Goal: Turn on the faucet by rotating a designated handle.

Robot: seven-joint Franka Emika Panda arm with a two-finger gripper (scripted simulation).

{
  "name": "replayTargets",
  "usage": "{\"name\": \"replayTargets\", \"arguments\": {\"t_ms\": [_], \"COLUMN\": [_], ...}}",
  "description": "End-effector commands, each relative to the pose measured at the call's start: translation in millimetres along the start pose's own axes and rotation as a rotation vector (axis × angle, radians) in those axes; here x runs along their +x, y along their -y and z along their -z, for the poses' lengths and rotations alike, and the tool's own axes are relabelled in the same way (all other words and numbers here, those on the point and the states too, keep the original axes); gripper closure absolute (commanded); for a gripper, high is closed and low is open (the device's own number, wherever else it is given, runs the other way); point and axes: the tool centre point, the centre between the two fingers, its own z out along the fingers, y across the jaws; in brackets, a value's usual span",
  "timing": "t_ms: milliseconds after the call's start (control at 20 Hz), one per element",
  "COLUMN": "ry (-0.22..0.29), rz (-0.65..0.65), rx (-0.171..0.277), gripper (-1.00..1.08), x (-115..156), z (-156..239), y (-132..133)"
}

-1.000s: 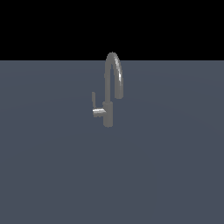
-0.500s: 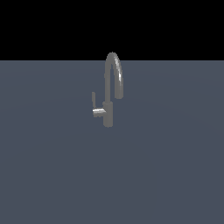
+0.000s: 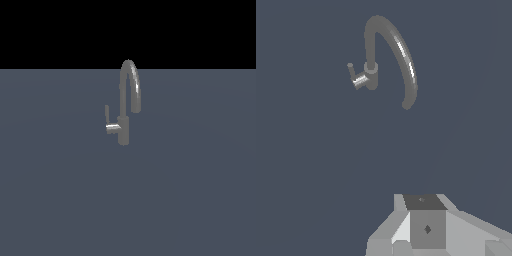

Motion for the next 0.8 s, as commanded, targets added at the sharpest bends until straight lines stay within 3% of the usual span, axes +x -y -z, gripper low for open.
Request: {"name": "replayTargets", "arguments": {"t_ms": [0, 750], "ry": [-0.026, -0.159], "rz": [-0.044, -0.271], "rx": [-0.010, -0.067], "gripper": [1.08, 1.08], "x": [1.0, 20.0], "z": [-11.3, -72.3], "y": [9.9, 60.9]}}
